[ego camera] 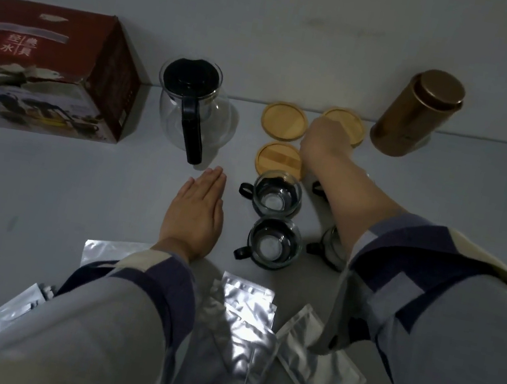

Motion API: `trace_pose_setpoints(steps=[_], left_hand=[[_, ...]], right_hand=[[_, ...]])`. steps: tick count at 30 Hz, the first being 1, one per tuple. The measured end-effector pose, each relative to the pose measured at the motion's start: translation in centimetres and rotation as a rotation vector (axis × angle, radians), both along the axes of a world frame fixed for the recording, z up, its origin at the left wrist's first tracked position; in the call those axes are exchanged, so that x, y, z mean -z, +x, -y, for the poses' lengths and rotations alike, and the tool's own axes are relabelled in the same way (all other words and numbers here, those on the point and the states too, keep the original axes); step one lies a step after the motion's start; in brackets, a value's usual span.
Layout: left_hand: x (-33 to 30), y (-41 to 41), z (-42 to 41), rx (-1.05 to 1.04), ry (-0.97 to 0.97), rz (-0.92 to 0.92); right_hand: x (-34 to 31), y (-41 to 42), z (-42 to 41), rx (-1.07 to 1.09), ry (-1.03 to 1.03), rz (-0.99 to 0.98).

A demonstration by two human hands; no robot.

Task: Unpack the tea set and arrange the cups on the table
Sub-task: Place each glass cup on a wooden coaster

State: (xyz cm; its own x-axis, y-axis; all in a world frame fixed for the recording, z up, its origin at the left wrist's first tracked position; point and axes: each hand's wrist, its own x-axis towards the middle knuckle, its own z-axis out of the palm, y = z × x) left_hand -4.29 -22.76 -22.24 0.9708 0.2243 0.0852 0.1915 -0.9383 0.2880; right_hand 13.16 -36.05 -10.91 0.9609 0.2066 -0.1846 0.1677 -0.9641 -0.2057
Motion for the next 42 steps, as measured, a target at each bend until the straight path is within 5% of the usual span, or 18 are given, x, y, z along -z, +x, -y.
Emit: trace_pose_setpoints(steps=[7, 12, 30, 42], left_hand=[[0.3, 0.0, 0.2, -0.007, -0.007, 0.022], [0.3, -0.2, 0.3, -0.008, 0.003, 0.026], [0.3, -0.7, 0.4, 0.013, 0.015, 0.001], [0.4, -0.6, 0.4, -0.005, -0.013, 0.015]], right_hand=[[-1.2, -7.9, 2.8, 0.078, 0.489, -0.091], [1.5, -14.4, 4.7, 0.137, 0.628, -0.04], [7.4, -20.0, 5.2, 0.219, 0.76, 0.031], [1.3, -15.9, 5.4, 0.156, 0.782, 0.093]])
